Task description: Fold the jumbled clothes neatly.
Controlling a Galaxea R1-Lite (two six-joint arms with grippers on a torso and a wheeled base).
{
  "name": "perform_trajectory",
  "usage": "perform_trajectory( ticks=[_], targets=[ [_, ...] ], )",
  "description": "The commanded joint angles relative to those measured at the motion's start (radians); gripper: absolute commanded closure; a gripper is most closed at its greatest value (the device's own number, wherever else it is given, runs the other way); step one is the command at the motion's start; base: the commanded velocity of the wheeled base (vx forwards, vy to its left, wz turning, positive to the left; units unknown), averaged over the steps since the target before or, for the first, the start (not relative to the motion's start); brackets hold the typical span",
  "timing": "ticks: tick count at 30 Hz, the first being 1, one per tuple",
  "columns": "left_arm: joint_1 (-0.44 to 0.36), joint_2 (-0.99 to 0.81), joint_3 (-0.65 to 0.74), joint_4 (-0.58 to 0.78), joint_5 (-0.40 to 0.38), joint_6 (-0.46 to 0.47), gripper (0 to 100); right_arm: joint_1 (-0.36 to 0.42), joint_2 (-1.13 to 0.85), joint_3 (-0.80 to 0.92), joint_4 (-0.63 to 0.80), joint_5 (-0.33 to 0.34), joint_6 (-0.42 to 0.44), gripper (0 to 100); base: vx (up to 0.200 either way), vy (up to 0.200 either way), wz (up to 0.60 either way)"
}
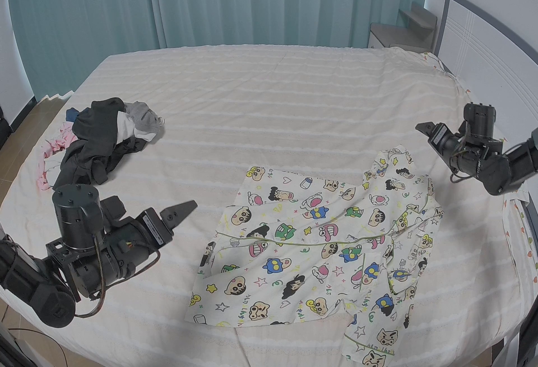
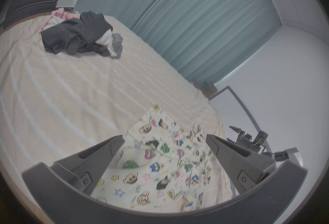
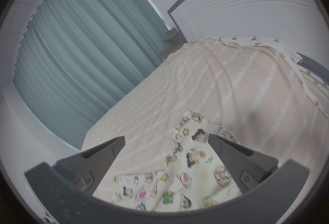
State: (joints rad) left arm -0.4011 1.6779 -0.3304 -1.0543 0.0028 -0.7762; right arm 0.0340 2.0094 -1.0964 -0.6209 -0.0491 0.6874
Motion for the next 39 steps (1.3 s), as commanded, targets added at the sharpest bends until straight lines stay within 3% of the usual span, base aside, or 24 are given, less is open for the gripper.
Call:
perform_trajectory(
  ticks=[1, 7, 10, 15, 20, 27, 33, 39],
  targets=[
    [-0.131, 0.115, 0.105, 0.244, -0.251, 0.084, 0, -0.003, -0.623, 0.945, -0.264, 0.183, -0.223, 0, 0.0, 0.0, 0.0],
    [-0.131, 0.301, 0.106, 0.155, -0.257, 0.087, 0, -0.022, -0.58, 0.943, -0.267, 0.241, -0.233, 0, 0.0, 0.0, 0.0],
    [-0.143, 0.425, 0.137, -0.02, -0.207, 0.087, 0, -0.022, -0.547, 0.952, -0.269, 0.249, -0.246, 0, 0.0, 0.0, 0.0],
    [-0.19, 0.528, 0.175, -0.122, -0.15, 0.103, 0, -0.019, -0.546, 0.955, -0.269, 0.249, -0.249, 0, 0.0, 0.0, 0.0],
    [-0.194, 0.576, 0.194, -0.127, -0.092, 0.175, 0, -0.016, -0.554, 0.966, -0.269, 0.247, -0.252, 0, 0.0, 0.0, 0.0],
    [-0.185, 0.576, 0.179, -0.13, 0.002, 0.178, 0, -0.014, -0.552, 0.974, -0.269, 0.249, -0.252, 0, 0.0, 0.0, 0.0],
    [-0.173, 0.565, 0.182, -0.128, 0.029, 0.186, 0, -0.009, -0.551, 0.975, -0.269, 0.249, -0.252, 0, 0.0, 0.0, 0.0],
    [-0.148, 0.566, 0.186, -0.127, 0.098, 0.261, 0, -0.008, -0.543, 0.983, -0.269, 0.249, -0.258, 0, 0.0, 0.0, 0.0]
  ],
)
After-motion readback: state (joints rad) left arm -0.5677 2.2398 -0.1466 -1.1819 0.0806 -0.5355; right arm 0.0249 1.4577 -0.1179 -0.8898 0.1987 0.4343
